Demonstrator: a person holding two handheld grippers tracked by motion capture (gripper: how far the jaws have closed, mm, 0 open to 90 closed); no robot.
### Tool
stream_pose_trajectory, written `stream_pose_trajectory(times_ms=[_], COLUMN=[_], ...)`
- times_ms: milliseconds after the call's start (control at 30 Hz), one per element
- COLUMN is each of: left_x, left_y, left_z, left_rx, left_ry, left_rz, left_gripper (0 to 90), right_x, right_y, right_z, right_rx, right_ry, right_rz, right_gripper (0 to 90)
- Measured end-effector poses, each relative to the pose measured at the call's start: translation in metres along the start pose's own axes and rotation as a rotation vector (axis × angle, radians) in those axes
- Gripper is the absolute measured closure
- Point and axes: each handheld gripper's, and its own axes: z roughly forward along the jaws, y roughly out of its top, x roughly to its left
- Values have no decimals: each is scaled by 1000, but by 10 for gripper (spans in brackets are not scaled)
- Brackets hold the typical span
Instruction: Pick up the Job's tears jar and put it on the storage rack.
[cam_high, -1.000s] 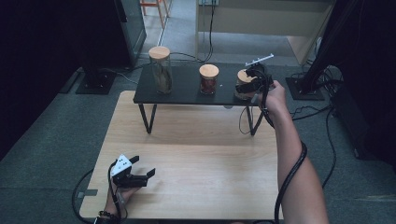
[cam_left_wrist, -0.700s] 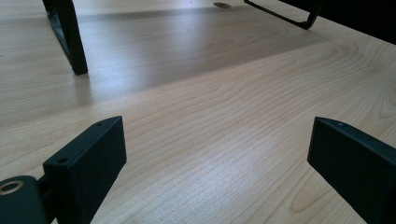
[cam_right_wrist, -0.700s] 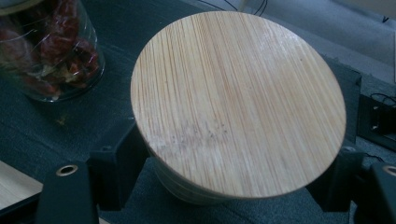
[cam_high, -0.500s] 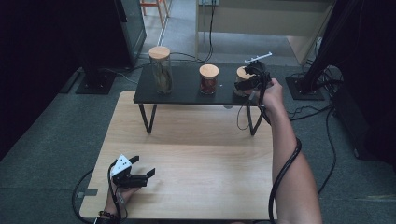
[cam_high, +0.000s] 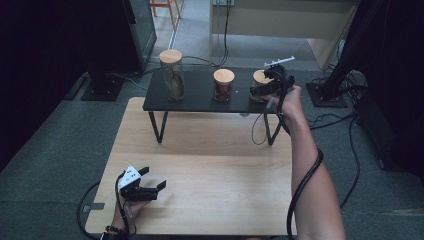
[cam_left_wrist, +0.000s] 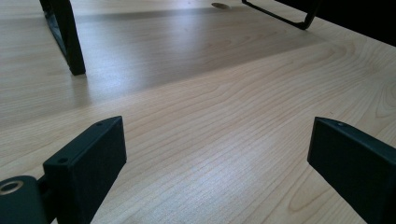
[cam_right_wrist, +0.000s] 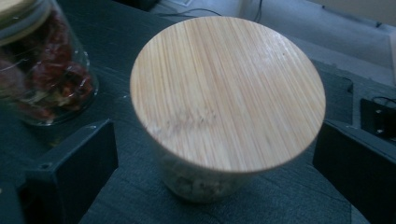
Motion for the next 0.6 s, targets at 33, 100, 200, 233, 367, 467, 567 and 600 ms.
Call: stream_pose_trajectory(times_ms=[33,100,200,233,367,467,567,600], left_x=[0,0,-1,0,0,-1,1,2], left_y=[0,0,0,0,-1,-2,-3,-3], left_z=[0,0,0,0,-1,-2,-2,-2], left_rx=[0,0,1,1,-7,-12,-18,-22], left_ry=[2,3,4,2,-1,7,-1,-1], left_rz=[-2,-2,-3,-3,-3,-6,-19,-21], left_gripper=[45,45,45,45,44,43,20,20], right_x=[0,2,6,6,9,7,7,7], right_y=[-1,-2,-4,-4,-7,-10,-11,-12], right_z=[-1,-1,-1,-2,-3,-7,-10,-11], right_rx=[-2,8,13,15,23,17,11,11], right_ry=[6,0,-3,-1,-11,-4,1,1], right_rz=[-7,-10,-13,-14,-27,-17,-25,-27], right_gripper=[0,0,0,0,0,0,0,0])
